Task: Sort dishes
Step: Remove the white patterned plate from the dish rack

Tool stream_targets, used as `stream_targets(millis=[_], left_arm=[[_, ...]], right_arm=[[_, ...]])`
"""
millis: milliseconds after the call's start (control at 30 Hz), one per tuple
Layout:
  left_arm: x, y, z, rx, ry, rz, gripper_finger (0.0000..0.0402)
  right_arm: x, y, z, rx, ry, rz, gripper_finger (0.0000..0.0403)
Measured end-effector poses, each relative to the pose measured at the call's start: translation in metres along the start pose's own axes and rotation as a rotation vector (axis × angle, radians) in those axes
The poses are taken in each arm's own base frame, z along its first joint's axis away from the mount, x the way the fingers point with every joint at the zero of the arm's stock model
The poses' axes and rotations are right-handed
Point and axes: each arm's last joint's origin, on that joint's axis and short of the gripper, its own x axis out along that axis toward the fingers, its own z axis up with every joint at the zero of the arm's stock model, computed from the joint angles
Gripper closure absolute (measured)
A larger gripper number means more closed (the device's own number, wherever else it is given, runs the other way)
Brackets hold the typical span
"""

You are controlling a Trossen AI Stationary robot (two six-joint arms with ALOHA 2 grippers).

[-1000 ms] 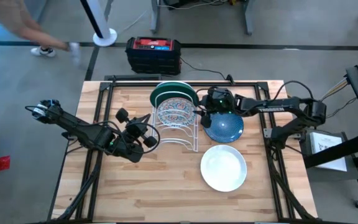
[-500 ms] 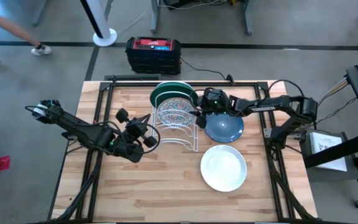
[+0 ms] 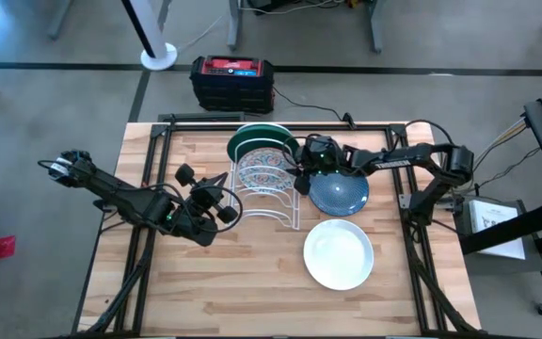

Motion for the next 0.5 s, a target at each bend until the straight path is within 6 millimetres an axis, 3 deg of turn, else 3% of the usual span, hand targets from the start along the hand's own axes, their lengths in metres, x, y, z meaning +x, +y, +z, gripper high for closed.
stream_targets(millis=[333,500], left_arm=[[0.0000,0.0000,0.0000,-0.002,0.000,0.001,0.0401],[0.0000,0.0000,0.0000,-0.002,0.000,0.001,0.0401]], right_arm=[[-0.0004,-0.0016,0.0024,0.040,-0.023,-0.001,0.0386],[-0.0022,-0.0024,0.0047,0.049,-0.034,0.001,0.0394]])
